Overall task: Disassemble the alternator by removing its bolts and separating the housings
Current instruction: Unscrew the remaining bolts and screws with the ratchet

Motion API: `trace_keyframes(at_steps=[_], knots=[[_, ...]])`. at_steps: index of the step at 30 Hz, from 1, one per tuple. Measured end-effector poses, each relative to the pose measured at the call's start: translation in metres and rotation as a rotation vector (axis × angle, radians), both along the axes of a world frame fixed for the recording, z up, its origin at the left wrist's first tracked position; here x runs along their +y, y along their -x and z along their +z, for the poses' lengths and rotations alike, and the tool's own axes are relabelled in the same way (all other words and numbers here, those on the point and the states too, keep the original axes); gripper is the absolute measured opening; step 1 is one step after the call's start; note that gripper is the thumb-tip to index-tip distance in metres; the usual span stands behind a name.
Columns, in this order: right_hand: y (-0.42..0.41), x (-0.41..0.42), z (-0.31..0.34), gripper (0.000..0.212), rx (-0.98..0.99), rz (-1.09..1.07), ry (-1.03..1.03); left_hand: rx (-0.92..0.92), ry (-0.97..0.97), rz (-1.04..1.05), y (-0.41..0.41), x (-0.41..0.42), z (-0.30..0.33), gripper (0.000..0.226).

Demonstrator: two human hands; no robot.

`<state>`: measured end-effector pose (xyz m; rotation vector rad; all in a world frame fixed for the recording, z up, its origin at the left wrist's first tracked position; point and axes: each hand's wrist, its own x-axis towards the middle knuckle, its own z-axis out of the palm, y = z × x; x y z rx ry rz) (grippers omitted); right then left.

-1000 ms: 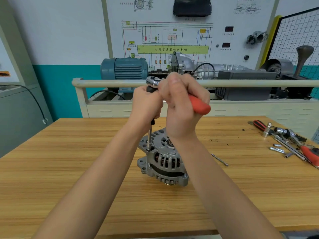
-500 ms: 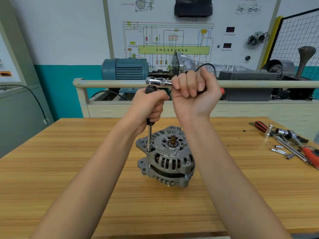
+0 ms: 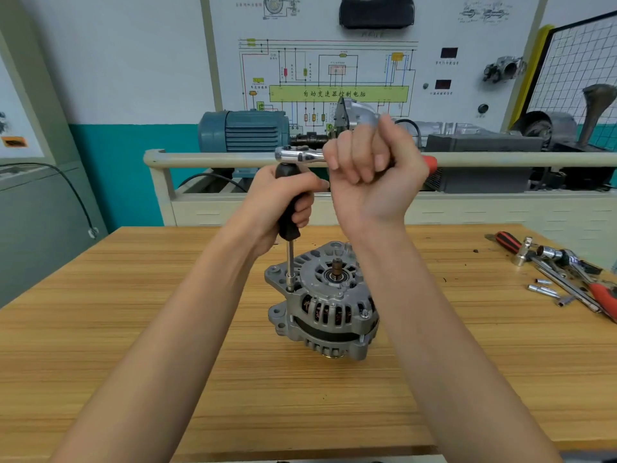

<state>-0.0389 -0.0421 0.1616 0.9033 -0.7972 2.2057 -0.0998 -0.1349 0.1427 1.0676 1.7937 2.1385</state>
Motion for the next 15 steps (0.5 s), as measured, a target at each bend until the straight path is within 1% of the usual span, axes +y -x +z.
trace_keyframes(at_steps=[1,3,5,7,10,13,15], knots=[[0.003,0.006,0.002,0.05,-0.055,0.13,0.079,0.014,-0.003,-0.03,0.001,-0.001,0.001,0.032],[0.01,0.015,0.003,0.048,-0.127,0.295,0.235,-0.001,0.003,-0.096,-0.001,0.0,0.001,0.032],[0.014,0.017,0.003,0.049,-0.147,0.348,0.309,-0.055,0.008,-0.145,-0.002,0.001,0.001,0.037],[0.013,0.016,0.002,0.053,-0.142,0.301,0.284,-0.083,0.003,-0.108,-0.001,0.003,0.001,0.04],[0.007,0.003,-0.004,0.053,-0.07,0.072,0.113,-0.087,-0.025,0.08,-0.003,0.009,0.0,0.043],[0.002,-0.019,-0.009,0.043,0.052,-0.316,-0.076,-0.097,-0.076,0.264,-0.01,0.016,0.0,0.039],[-0.001,-0.029,-0.015,0.036,0.149,-0.583,-0.193,-0.073,-0.074,0.348,-0.016,0.02,0.0,0.028]])
